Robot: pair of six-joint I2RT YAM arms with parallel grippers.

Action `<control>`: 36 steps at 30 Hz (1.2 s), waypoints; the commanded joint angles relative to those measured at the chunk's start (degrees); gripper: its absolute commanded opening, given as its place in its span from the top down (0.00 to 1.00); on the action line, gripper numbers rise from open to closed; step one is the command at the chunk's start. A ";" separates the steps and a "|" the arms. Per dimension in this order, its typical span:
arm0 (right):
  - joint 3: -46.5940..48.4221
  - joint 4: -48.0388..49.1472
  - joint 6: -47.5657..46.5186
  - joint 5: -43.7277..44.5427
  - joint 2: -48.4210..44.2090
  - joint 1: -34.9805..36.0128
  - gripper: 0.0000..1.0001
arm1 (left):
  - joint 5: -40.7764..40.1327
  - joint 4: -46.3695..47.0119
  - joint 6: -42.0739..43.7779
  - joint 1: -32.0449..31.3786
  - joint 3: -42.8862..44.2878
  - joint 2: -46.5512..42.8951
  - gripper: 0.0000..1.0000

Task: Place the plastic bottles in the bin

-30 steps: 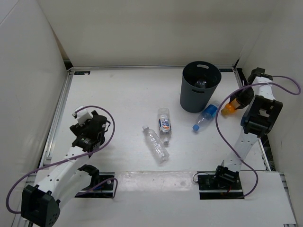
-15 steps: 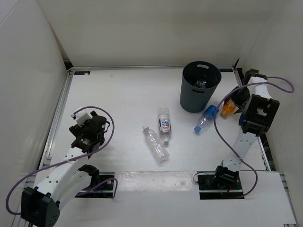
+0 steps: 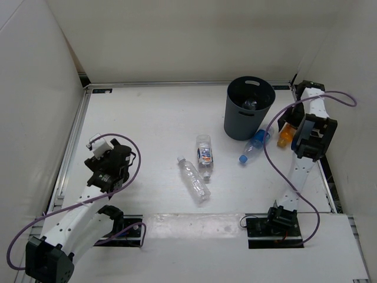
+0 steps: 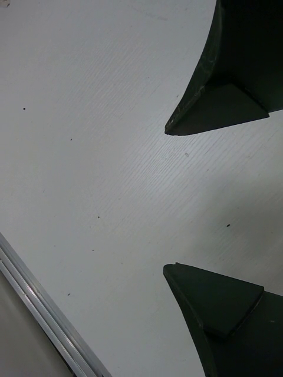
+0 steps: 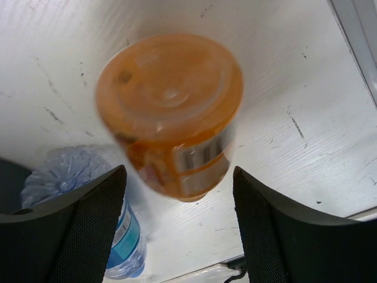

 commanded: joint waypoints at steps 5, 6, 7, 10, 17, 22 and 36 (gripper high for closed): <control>3.30 -5.29 -3.26 1.01 1.96 -0.31 0.26 | -1.92 -1.43 -1.88 0.13 0.65 -0.90 0.00; 3.56 -5.29 -3.78 0.66 2.40 -0.22 0.26 | -1.92 -1.52 -2.05 0.13 0.65 -1.07 0.00; 4.52 -6.08 -4.48 1.27 2.67 0.30 0.26 | -1.92 -1.61 -2.32 0.13 0.65 -0.90 0.00; 6.10 -8.18 -5.54 3.11 3.72 1.53 0.26 | -2.10 -1.87 -2.41 0.22 0.91 -0.72 0.00; 8.83 -10.82 -8.35 7.34 5.74 4.78 0.26 | -2.98 -3.63 -4.34 0.22 1.09 -0.98 0.00; 8.75 -12.58 -10.46 3.73 6.80 4.70 0.29 | -3.06 -4.07 -4.69 0.31 1.17 -1.07 0.00; 1.98 -8.64 -11.52 -1.27 2.58 2.15 0.40 | -3.51 -4.86 -5.57 0.05 1.35 -0.90 0.00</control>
